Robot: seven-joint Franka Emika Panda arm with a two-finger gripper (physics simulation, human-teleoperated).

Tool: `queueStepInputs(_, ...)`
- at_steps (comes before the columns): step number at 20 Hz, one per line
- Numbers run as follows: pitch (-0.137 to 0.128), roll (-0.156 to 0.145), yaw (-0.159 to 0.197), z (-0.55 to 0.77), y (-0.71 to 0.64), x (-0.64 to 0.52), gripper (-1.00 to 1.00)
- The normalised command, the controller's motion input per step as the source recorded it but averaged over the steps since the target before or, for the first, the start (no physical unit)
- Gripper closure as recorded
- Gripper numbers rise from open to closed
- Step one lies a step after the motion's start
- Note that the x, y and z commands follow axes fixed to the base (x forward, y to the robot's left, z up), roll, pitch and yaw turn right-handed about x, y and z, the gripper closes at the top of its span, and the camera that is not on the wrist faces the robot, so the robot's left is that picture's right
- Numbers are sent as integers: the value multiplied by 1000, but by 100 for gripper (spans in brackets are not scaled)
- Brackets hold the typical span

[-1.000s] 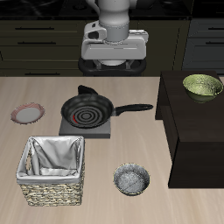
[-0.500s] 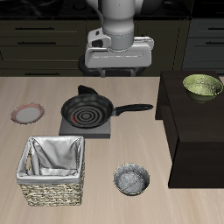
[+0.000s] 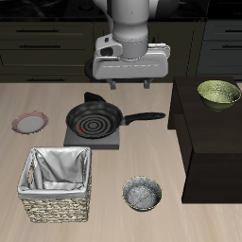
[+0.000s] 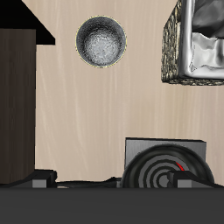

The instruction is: Place the black bowl in the basket

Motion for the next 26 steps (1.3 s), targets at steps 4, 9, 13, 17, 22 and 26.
queueStepInputs(4, -14, -14, -8, 116, 13, 352, -100)
queueStepInputs(9, 3, -20, -20, 70, -3, 326, -100)
queueStepInputs(13, -12, -14, 3, 58, -18, 373, -100)
queueStepInputs(17, 18, -4, -21, 21, -18, 213, -100)
queueStepInputs(22, -6, 23, -3, 51, 22, 262, -100)
queueStepInputs(26, -3, 0, 14, 26, -3, 157, -100)
